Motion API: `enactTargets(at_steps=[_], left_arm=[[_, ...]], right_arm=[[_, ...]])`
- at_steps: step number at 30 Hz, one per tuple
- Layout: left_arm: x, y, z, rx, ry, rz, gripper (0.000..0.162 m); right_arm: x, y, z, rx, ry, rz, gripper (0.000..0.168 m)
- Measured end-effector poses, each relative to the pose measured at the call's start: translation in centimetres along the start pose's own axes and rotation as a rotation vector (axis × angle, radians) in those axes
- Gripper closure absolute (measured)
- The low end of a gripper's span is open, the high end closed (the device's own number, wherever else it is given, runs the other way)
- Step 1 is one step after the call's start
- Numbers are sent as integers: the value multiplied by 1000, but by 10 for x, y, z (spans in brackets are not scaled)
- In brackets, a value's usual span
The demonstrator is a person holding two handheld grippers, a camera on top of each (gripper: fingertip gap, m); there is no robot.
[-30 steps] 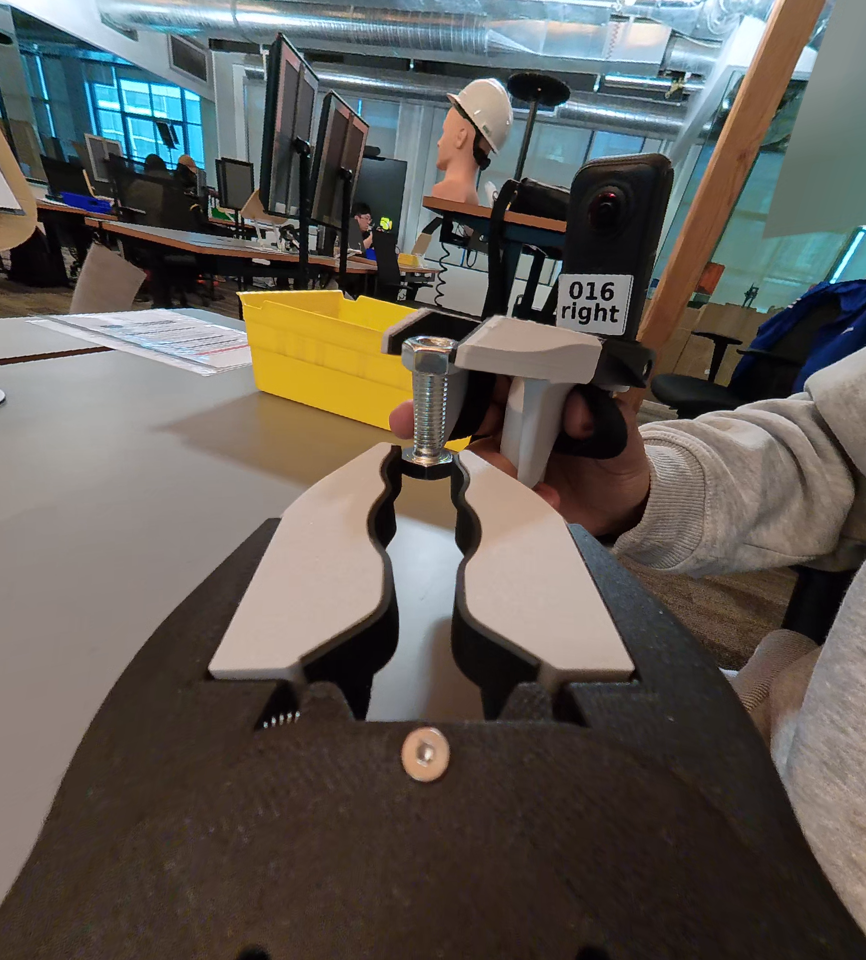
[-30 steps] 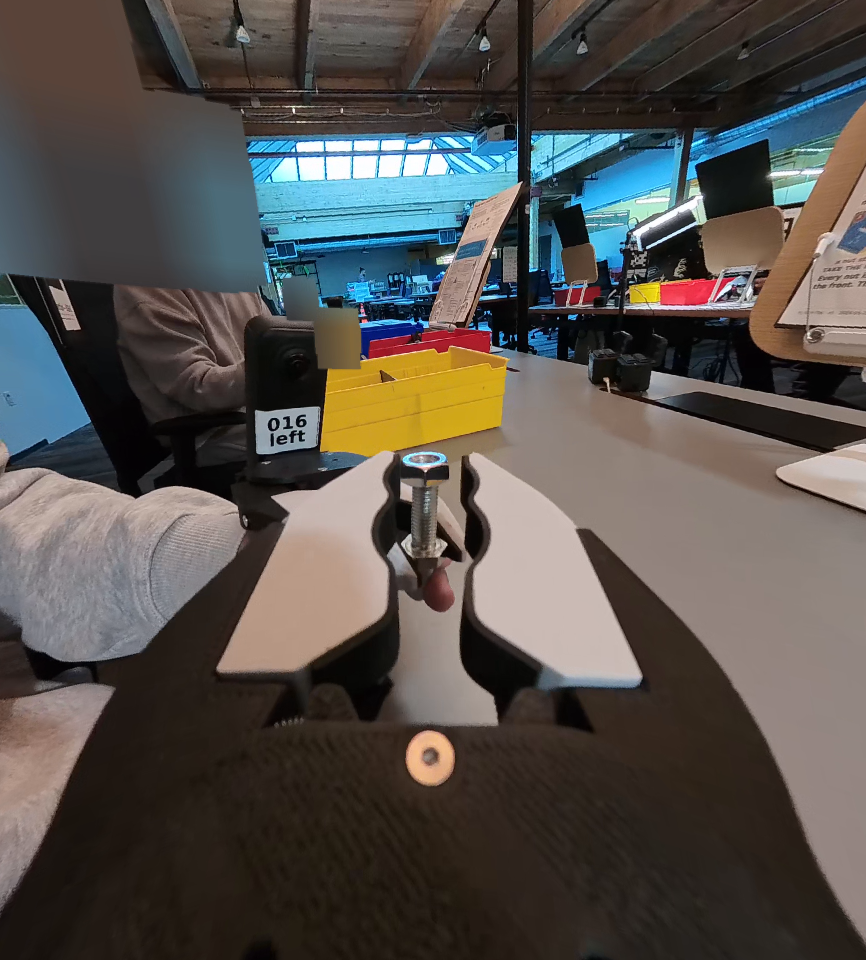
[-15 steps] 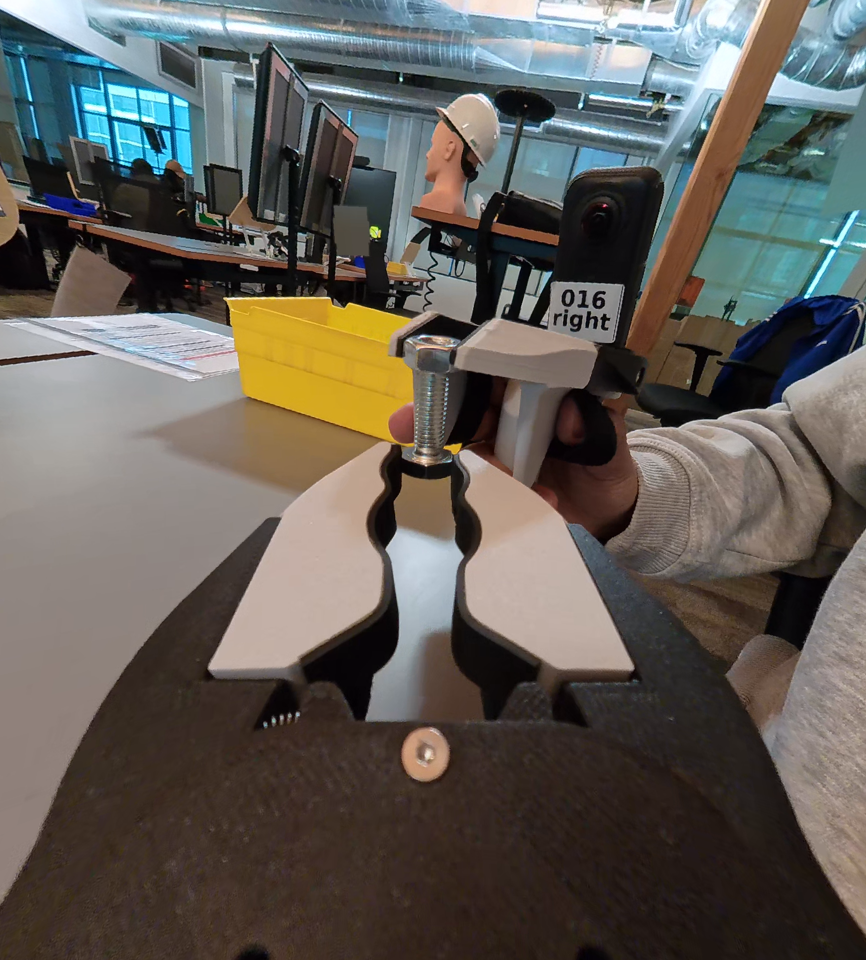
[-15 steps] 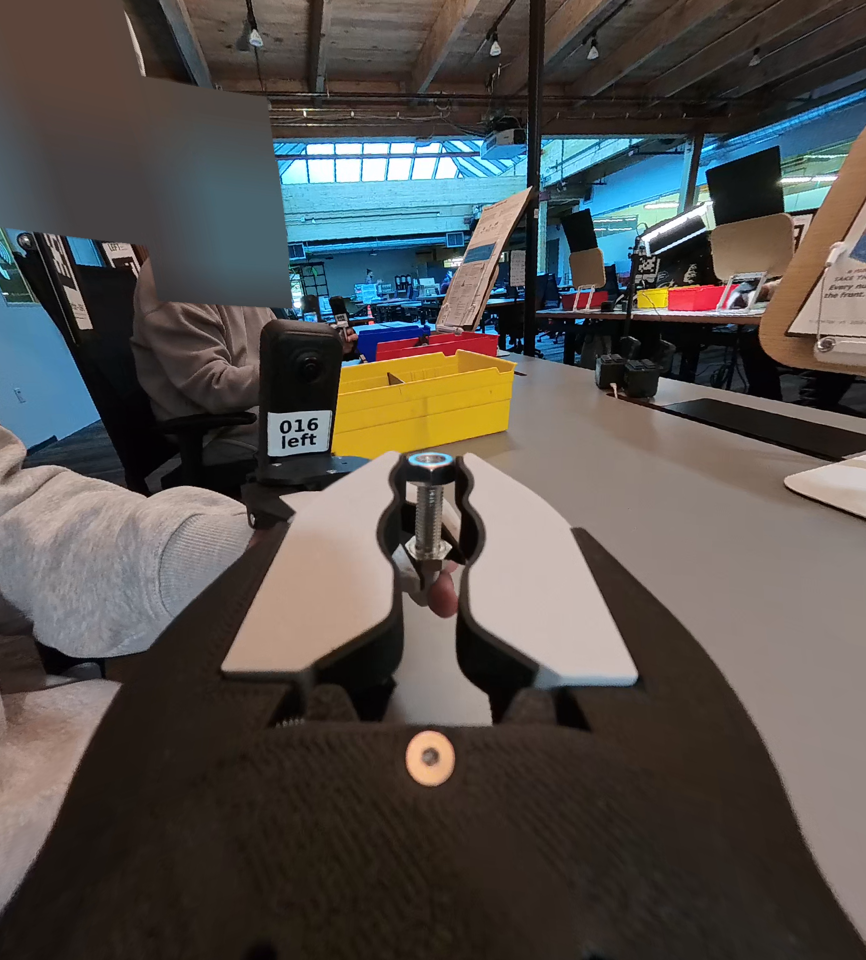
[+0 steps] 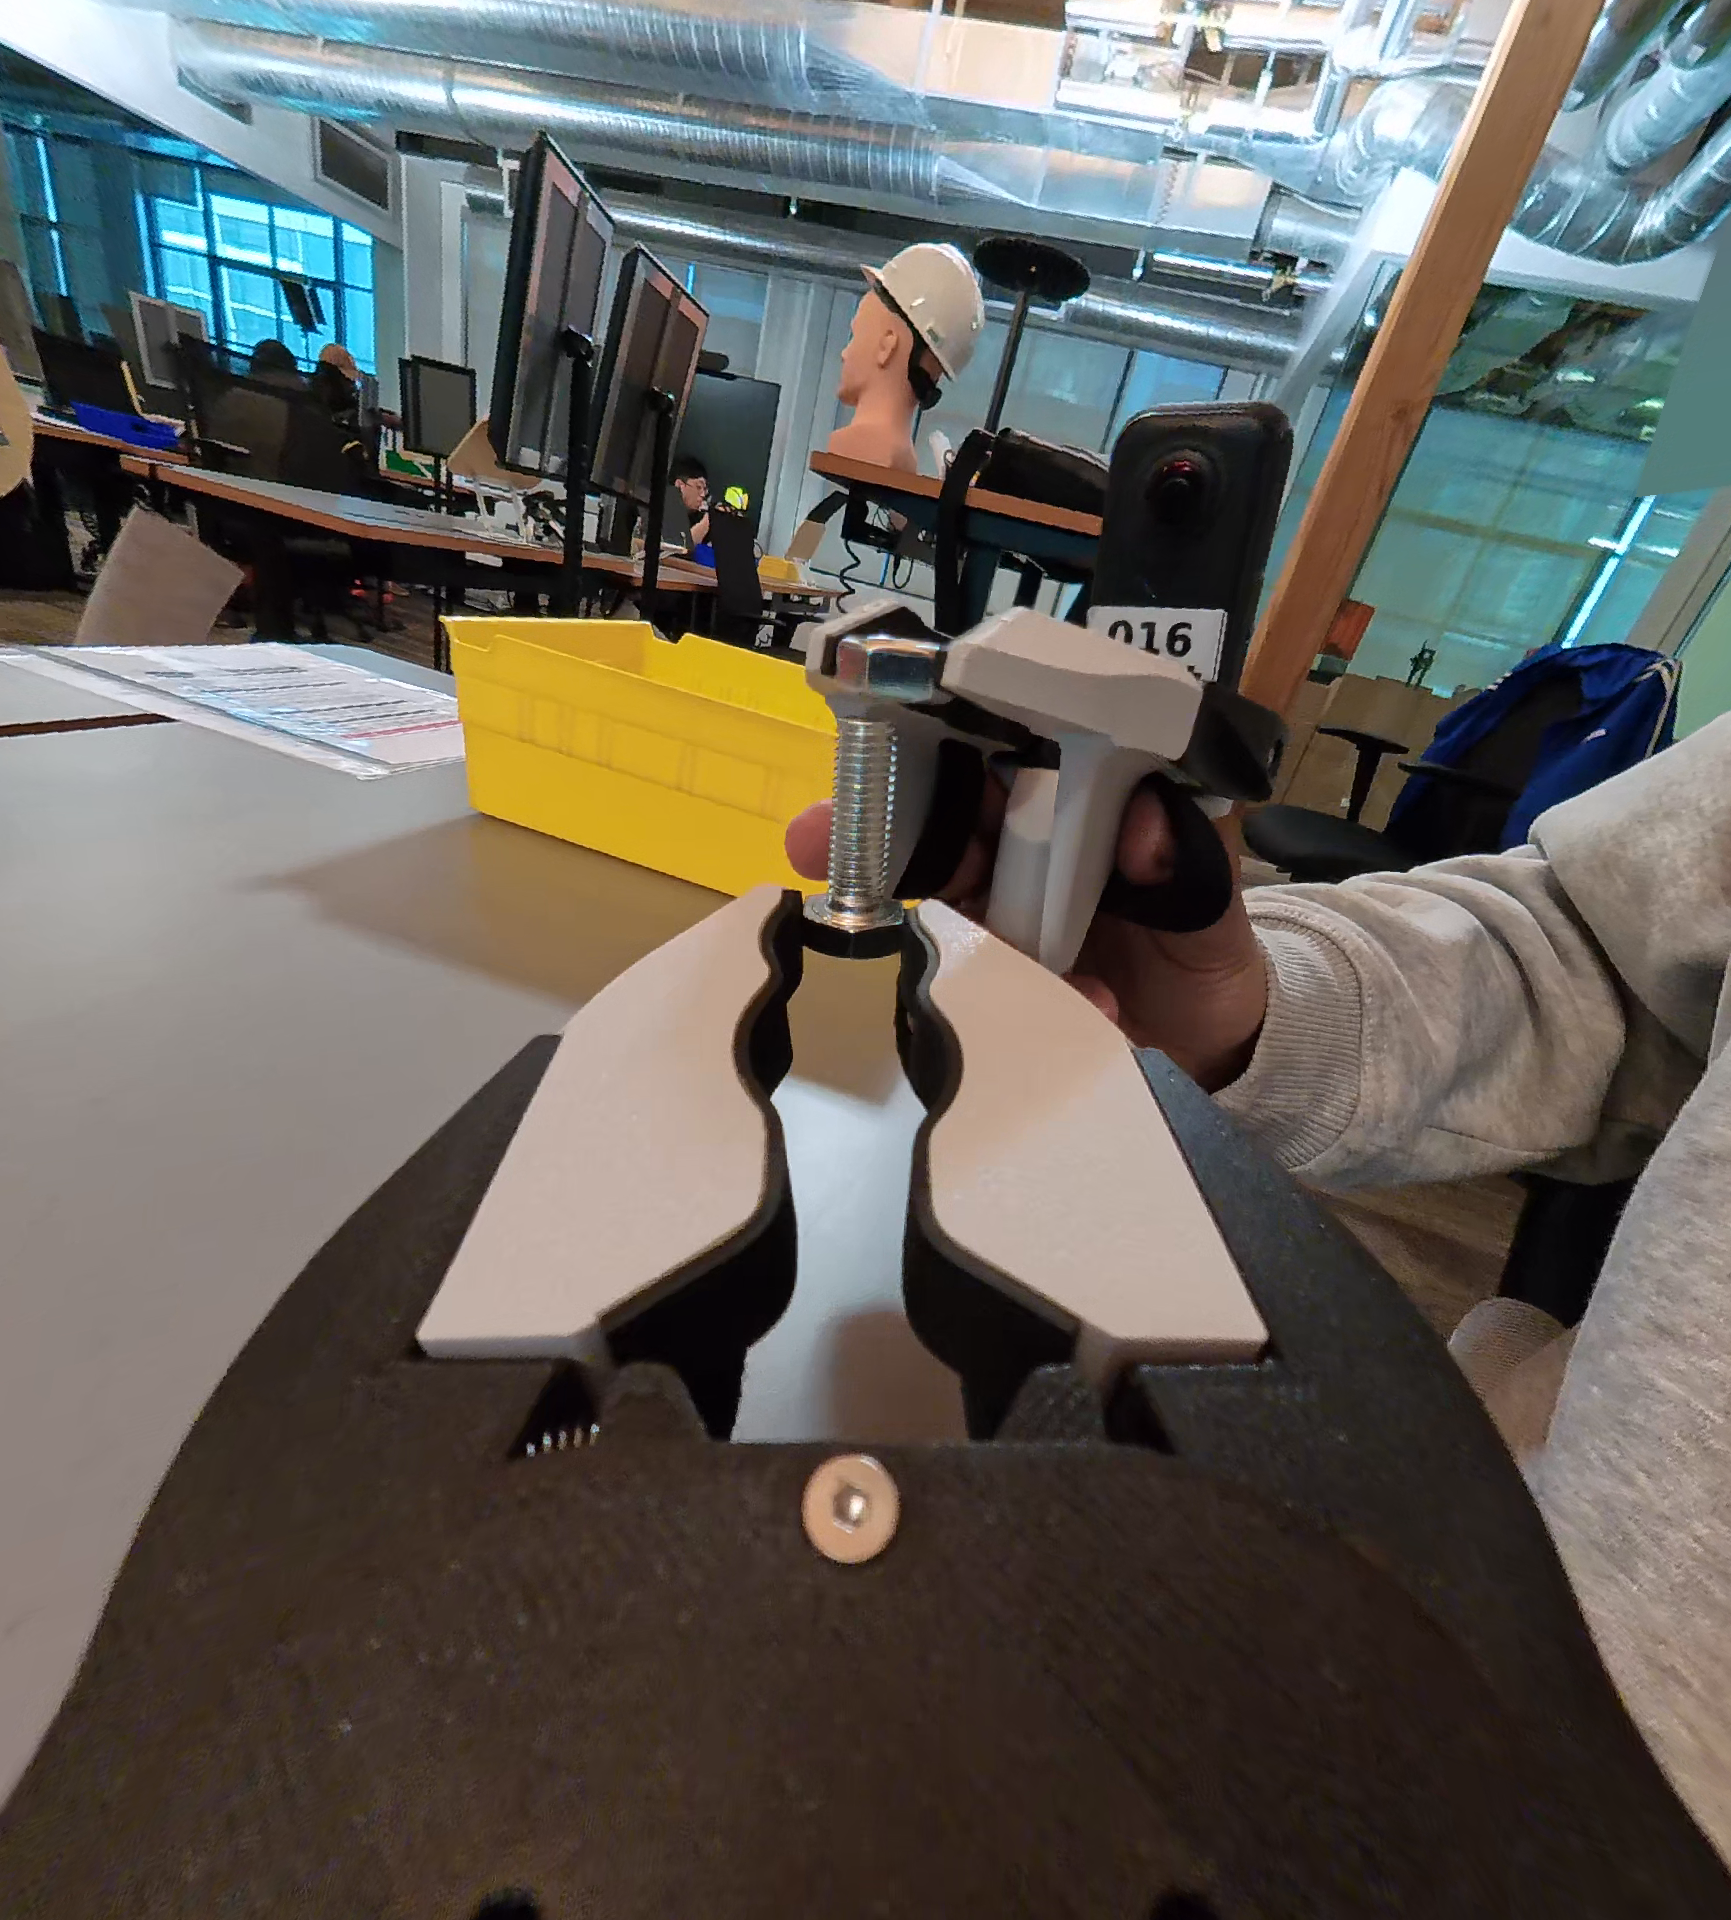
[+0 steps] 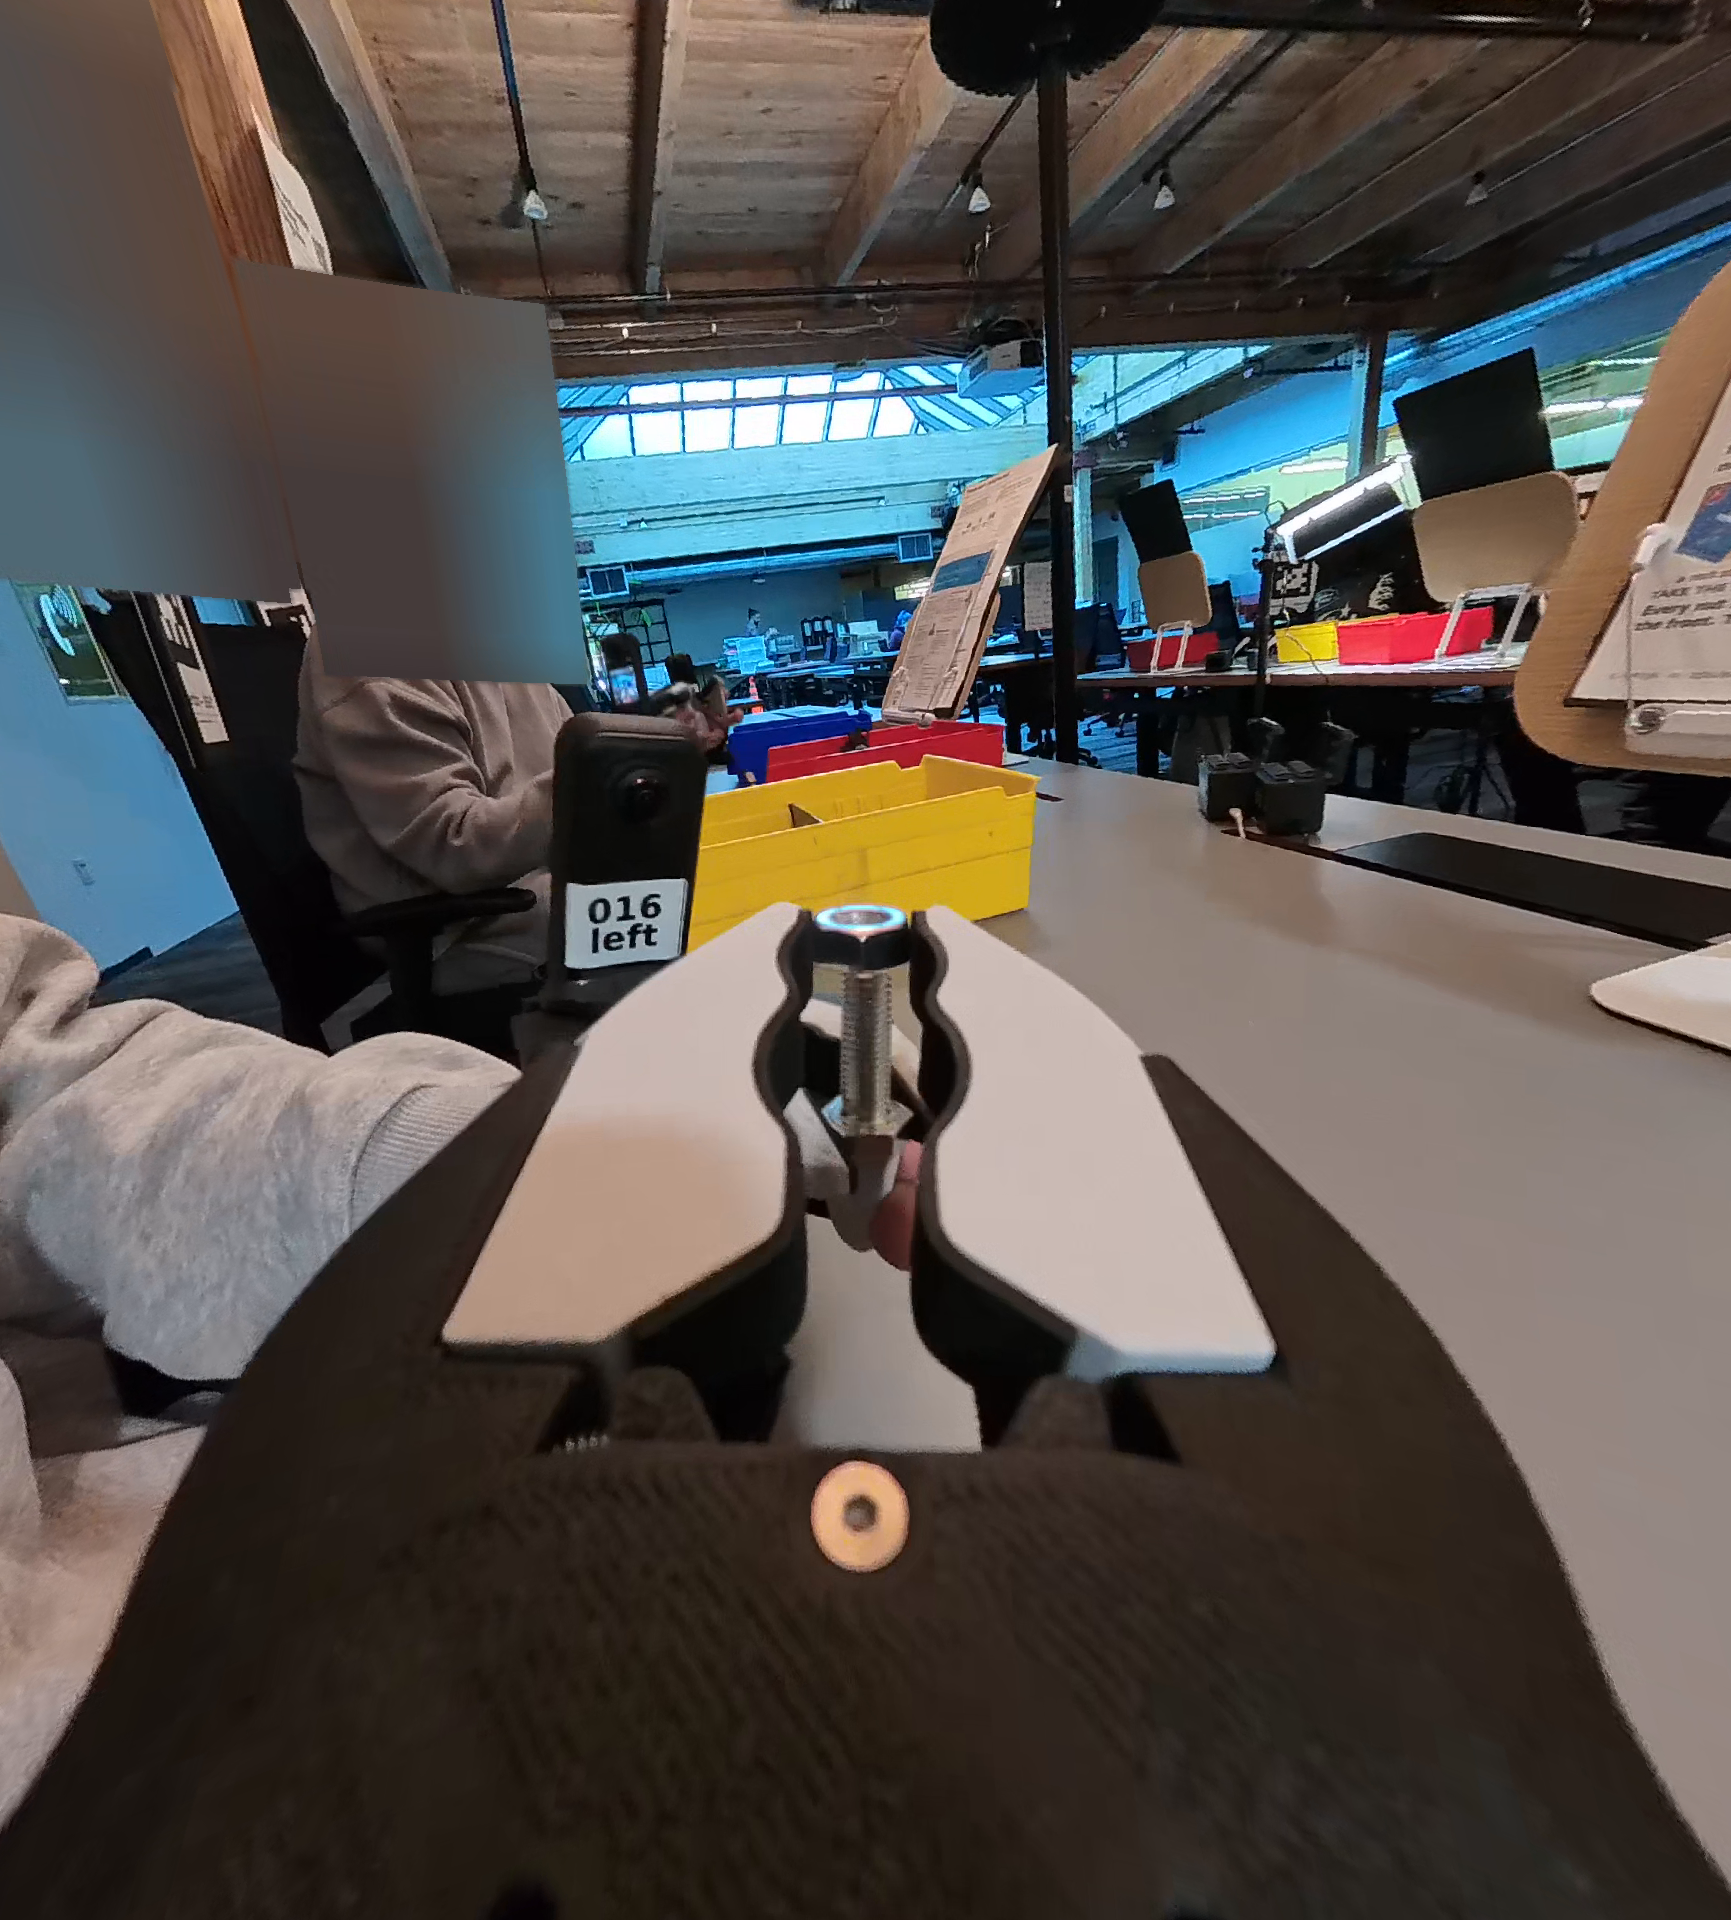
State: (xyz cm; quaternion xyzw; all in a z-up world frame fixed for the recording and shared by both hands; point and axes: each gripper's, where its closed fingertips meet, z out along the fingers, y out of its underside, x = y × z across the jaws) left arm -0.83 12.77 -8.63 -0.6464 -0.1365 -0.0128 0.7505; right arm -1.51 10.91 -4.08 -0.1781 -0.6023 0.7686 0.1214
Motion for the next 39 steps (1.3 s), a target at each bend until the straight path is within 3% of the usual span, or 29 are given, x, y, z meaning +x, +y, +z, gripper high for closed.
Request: enactTargets(at_steps=[17, 39], left_arm=[[3, -1, 2, 6, 9, -14, 144], [-8, 2, 1, -25, -115, 98, 144]], right_arm=[[0, 5, 2, -4, 7, -9, 151], [8, 10, 2, -48, 64, -37, 151]])
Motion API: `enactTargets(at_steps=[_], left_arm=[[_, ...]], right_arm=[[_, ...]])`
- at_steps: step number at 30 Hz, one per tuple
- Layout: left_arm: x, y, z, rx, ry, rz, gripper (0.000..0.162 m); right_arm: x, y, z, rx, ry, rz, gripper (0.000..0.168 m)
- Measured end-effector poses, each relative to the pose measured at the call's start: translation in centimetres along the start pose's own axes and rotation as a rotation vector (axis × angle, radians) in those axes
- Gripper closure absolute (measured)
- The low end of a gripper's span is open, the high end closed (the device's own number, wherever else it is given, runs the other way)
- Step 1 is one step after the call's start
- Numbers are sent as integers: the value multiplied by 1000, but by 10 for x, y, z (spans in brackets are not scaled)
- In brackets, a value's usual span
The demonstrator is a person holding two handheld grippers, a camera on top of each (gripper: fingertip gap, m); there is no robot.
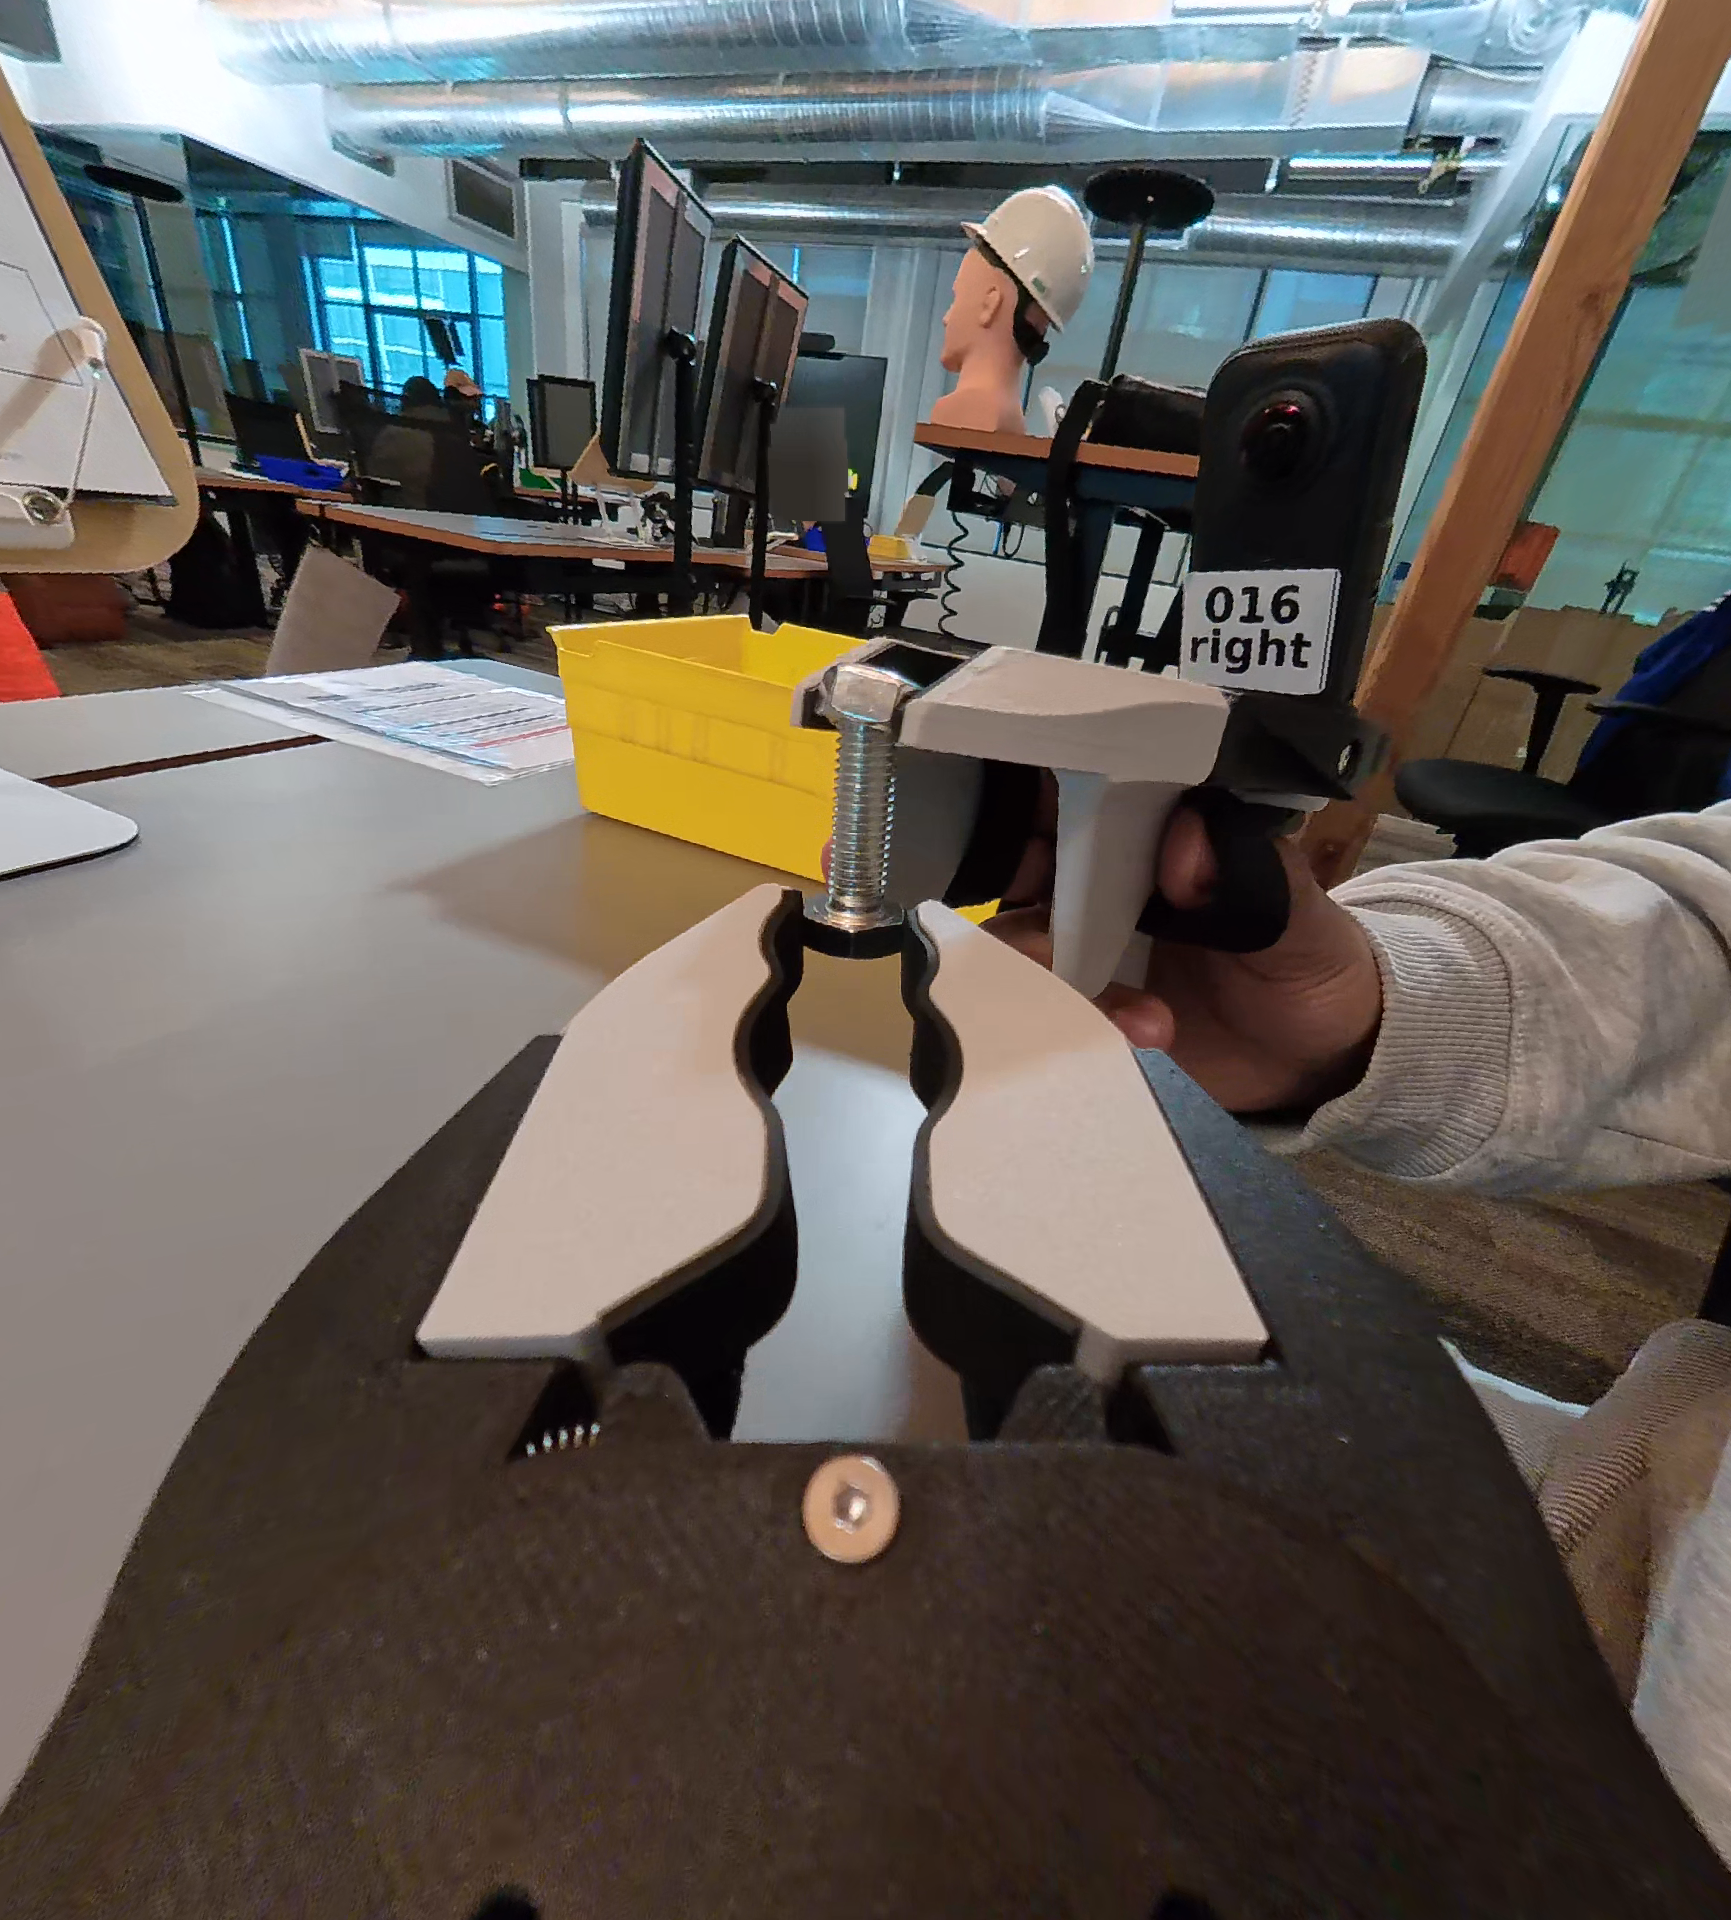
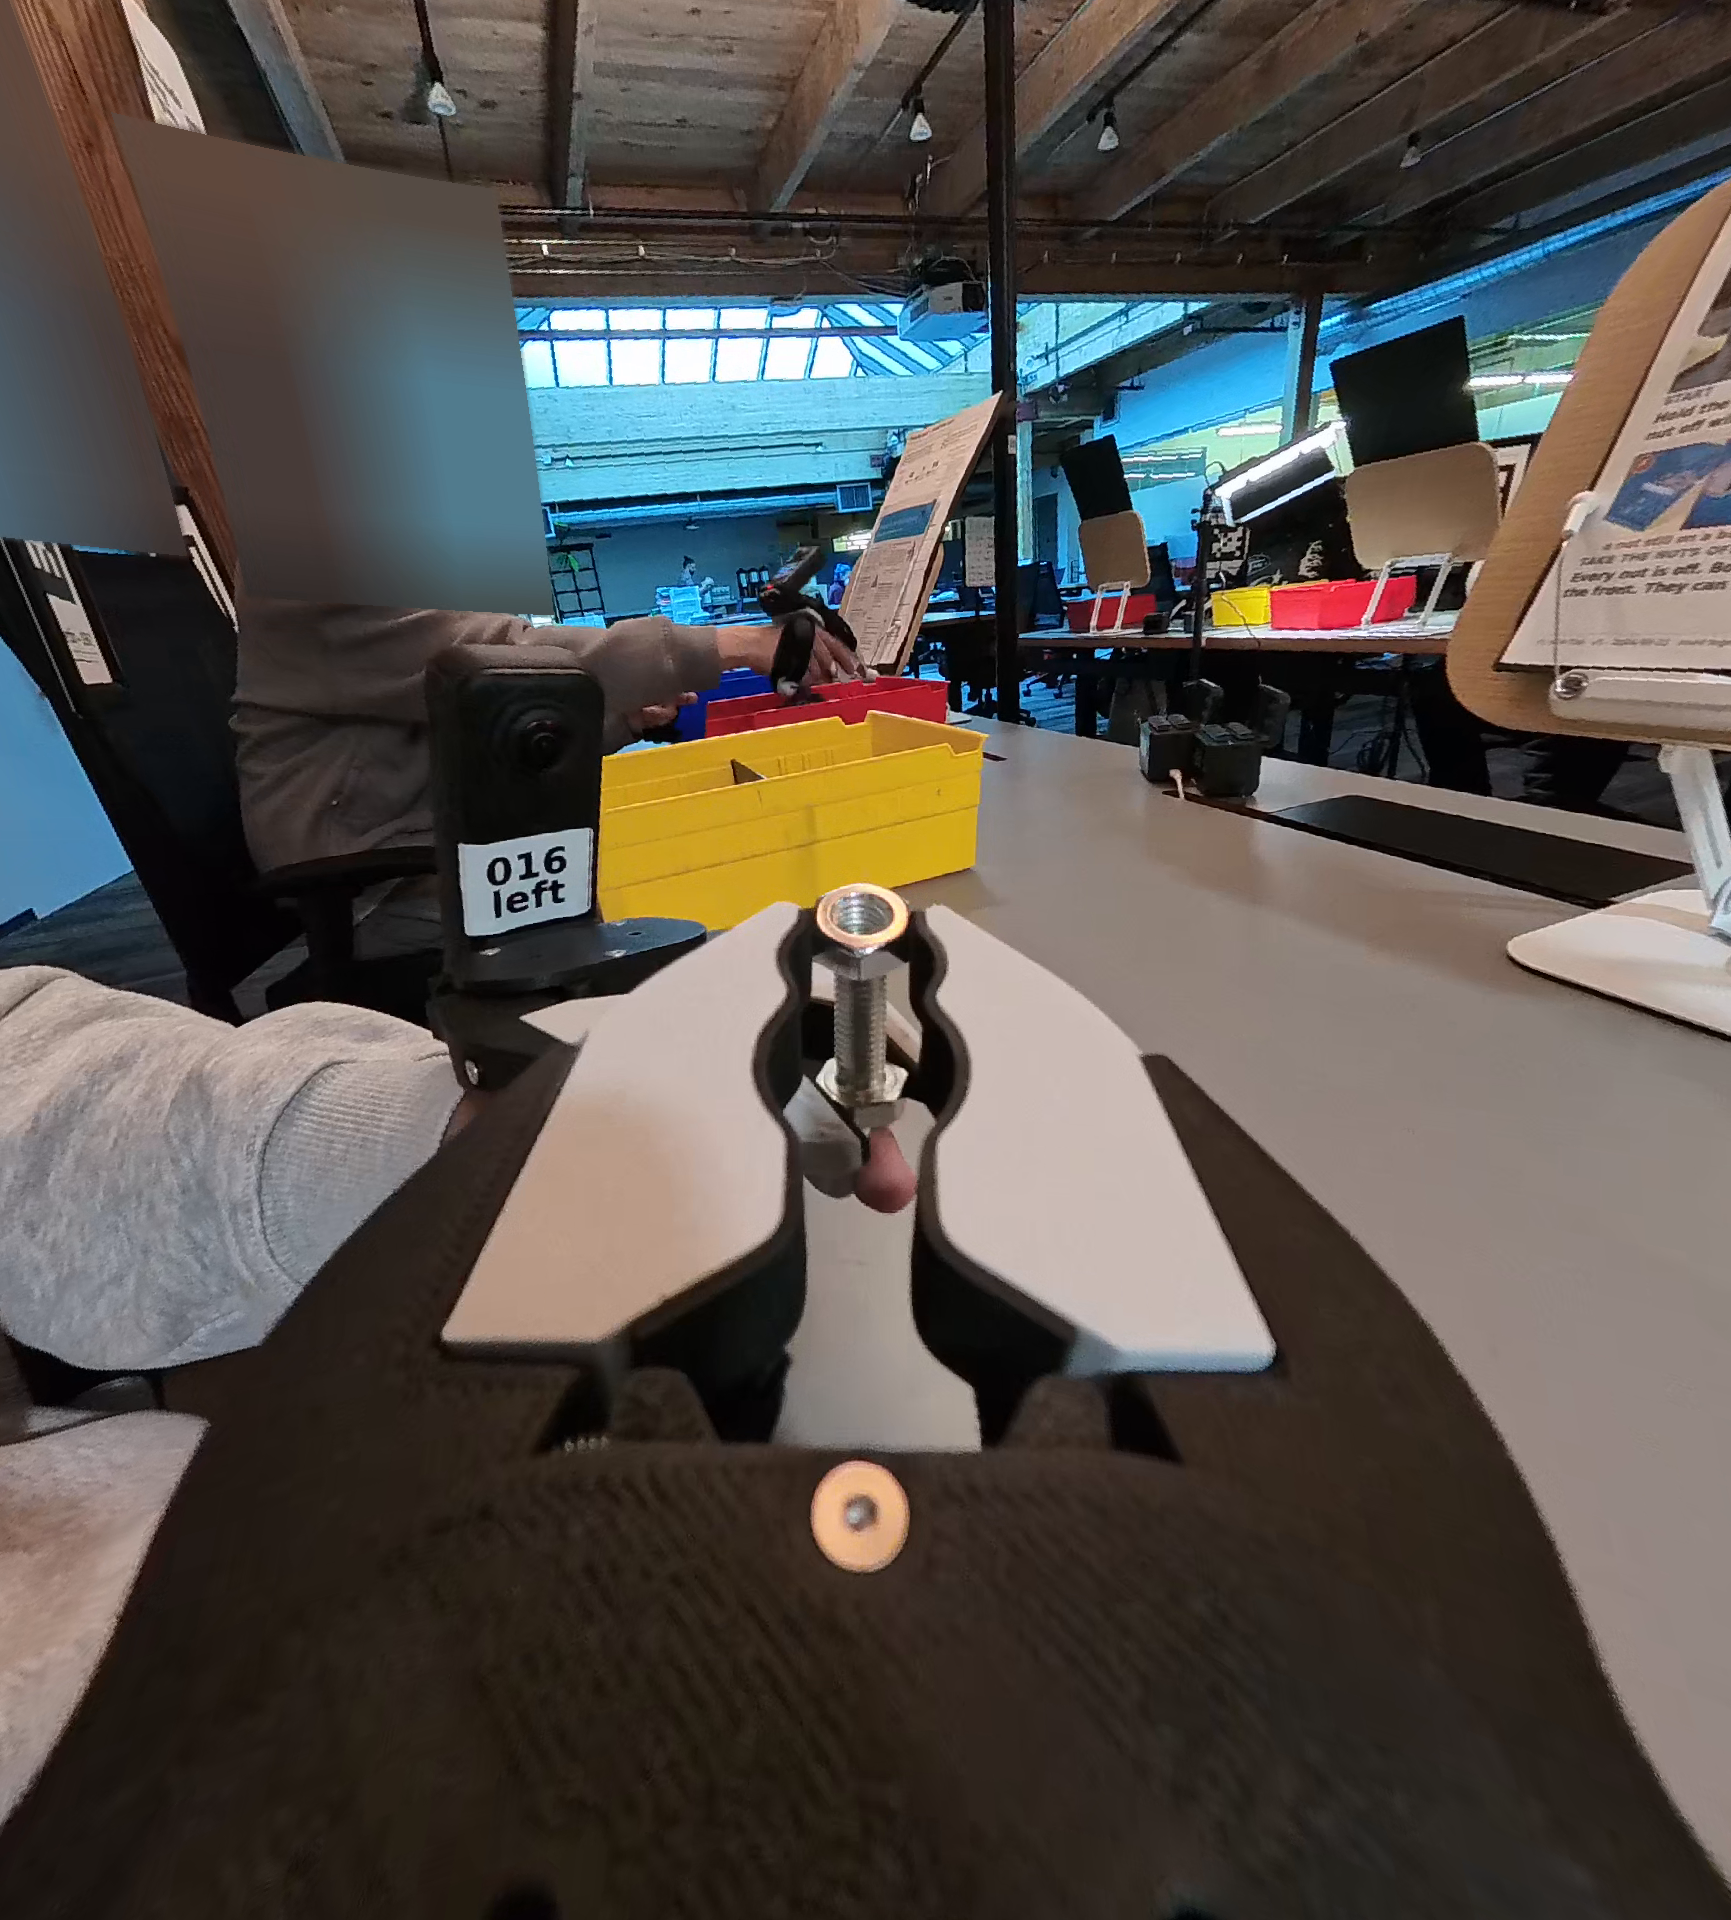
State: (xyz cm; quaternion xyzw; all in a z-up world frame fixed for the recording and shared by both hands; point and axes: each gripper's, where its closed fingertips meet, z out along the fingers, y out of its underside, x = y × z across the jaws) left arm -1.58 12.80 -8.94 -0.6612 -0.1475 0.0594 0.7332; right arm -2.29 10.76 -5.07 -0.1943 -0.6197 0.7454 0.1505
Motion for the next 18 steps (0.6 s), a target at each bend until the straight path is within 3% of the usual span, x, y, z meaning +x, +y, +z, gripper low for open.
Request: enactTargets(at_steps=[18], left_arm=[[-2, -1, 0, 7, 1, -19, 144]], right_arm=[[3, 5, 0, -18, -11, 13, 148]])
